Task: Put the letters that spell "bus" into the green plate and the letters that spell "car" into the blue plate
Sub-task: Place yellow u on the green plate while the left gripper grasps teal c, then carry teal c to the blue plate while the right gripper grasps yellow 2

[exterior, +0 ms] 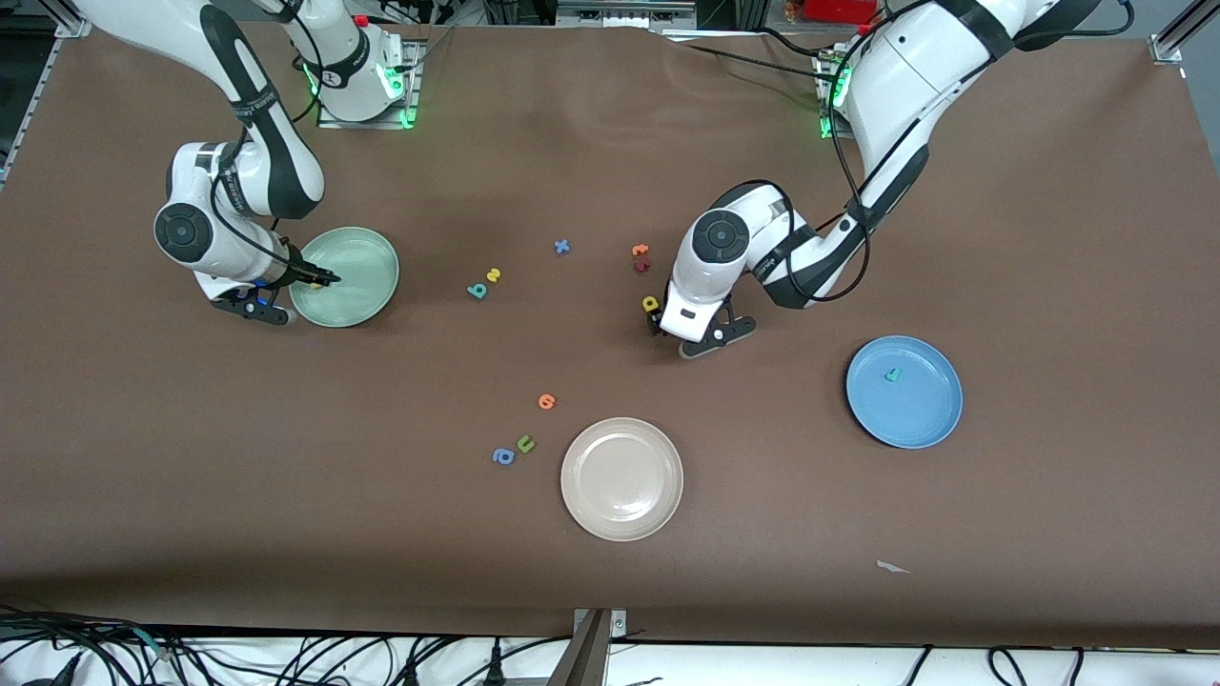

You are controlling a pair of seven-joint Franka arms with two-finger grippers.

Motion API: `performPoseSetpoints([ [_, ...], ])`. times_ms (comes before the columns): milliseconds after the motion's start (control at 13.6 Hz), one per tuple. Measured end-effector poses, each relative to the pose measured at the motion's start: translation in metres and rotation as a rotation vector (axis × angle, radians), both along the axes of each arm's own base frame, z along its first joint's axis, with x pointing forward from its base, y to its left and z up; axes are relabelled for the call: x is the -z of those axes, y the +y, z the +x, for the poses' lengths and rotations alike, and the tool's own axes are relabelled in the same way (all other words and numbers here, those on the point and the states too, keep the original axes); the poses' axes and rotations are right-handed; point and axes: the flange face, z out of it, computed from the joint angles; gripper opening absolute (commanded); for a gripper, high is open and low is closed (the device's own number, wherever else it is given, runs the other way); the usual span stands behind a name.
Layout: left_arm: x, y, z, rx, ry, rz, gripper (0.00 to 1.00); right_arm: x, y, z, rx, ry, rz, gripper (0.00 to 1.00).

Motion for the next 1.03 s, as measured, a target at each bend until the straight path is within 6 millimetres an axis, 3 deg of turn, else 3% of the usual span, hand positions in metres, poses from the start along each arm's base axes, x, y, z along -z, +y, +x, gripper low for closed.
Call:
performPoseSetpoints([
  [148, 0.003, -0.002, -0.003, -0.003, 0.006, 0.001, 0.52, -0.010, 0.001, 0.002, 0.007, -0.007, 0.002, 0.98],
  [295, 0.006, -0.001, -0.003, -0.007, 0.010, 0.004, 0.47, -0.026, 0.018, 0.005, 0.022, -0.025, 0.003, 0.98],
  [590, 0.006, -0.002, -0.002, -0.008, 0.000, 0.010, 0.34, -0.053, 0.098, 0.003, 0.082, -0.087, -0.009, 0.98],
  [1033, 0.005, -0.001, -0.002, -0.012, -0.002, 0.011, 0.27, -0.055, 0.224, -0.031, 0.260, -0.160, -0.010, 0.98],
])
